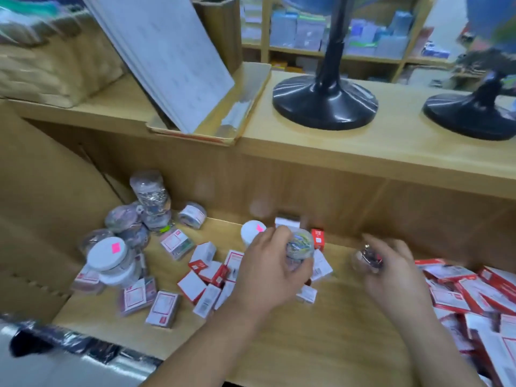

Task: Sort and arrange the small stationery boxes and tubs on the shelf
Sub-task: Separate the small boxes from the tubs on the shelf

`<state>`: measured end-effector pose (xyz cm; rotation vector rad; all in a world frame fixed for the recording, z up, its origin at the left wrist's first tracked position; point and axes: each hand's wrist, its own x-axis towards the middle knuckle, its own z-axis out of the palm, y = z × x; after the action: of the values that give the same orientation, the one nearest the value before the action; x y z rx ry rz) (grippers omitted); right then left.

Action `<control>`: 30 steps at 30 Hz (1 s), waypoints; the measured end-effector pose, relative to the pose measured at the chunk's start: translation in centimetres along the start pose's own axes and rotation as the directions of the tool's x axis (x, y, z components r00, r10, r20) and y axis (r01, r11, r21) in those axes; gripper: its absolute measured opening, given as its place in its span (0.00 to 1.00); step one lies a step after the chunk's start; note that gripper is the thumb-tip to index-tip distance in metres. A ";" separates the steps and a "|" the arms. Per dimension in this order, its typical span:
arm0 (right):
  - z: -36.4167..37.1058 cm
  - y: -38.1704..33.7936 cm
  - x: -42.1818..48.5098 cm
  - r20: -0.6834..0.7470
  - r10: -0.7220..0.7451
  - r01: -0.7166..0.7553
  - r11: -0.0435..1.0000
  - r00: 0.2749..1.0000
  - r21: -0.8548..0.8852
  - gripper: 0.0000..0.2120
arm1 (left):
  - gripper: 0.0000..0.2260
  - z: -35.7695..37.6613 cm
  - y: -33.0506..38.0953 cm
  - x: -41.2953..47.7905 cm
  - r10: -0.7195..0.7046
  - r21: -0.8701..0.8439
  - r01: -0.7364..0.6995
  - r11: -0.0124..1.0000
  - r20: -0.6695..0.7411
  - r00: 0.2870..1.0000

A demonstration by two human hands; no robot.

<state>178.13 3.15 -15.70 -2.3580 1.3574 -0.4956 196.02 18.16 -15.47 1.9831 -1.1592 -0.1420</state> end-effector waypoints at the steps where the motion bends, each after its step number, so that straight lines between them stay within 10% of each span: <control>1: -0.8 -1.7 -0.3 -0.030 -0.032 0.034 0.998 0.999 0.048 0.24 | 0.16 -1.3 0.1 -1.0 -0.034 -0.056 0.032 0.998 -0.038 0.999; 8: 2.0 -16.5 -2.5 0.261 -0.309 0.091 0.785 0.914 0.612 0.18 | 0.20 -10.9 -5.5 -8.1 -0.288 -0.151 0.256 0.955 -0.259 0.922; 16: 11.2 -24.9 -0.3 0.230 -0.525 0.400 0.812 0.820 0.426 0.22 | 0.20 -21.3 -11.4 -9.7 -0.365 -0.044 0.407 0.912 -0.537 0.760; 30: 15.6 -27.1 1.0 0.231 -0.533 0.498 0.845 0.814 0.197 0.22 | 0.13 -23.3 -18.2 0.0 -0.277 0.373 0.395 0.840 -0.330 0.902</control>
<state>206.15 17.15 -16.06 -2.5571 0.5269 -0.3576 219.18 36.42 -12.70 2.5035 -0.6920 0.2175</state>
